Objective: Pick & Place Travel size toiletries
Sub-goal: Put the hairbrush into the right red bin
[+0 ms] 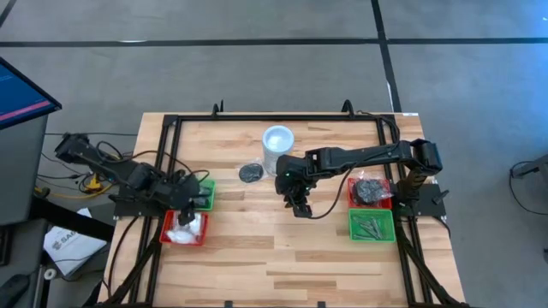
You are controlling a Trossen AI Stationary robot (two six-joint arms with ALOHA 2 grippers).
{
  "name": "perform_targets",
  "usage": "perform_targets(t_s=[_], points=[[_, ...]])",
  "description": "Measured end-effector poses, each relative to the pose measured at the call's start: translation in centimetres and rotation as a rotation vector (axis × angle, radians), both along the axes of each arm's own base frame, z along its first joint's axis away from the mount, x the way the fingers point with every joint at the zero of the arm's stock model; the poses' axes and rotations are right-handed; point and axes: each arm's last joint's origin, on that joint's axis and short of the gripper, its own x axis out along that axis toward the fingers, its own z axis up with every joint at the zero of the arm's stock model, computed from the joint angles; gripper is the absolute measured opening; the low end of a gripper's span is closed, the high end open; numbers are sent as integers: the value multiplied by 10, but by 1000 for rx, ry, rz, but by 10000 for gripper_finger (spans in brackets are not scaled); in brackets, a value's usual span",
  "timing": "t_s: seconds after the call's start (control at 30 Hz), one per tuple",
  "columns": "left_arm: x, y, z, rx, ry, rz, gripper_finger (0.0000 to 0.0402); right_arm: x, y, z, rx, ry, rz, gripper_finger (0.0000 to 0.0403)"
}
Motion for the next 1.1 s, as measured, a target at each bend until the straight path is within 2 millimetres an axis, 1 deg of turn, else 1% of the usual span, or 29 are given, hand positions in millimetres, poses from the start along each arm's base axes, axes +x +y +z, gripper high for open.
perform_targets(t_s=[0.13,0.27,0.43,0.6,0.87,1.1], points=[[13,5,-5,83,14,-1,155,0,0,0,0,-4,0,93],[32,11,-12,168,29,-13,151,0,0,0,0,-4,0,93],[53,26,-21,261,67,-24,152,0,0,0,0,-5,0,93],[72,41,-26,318,39,-43,150,0,0,0,0,-4,0,93],[88,62,-34,395,56,-74,149,0,0,0,-1,-5,2,93],[104,79,-50,429,98,-85,149,1,0,1,-1,-9,2,93]])
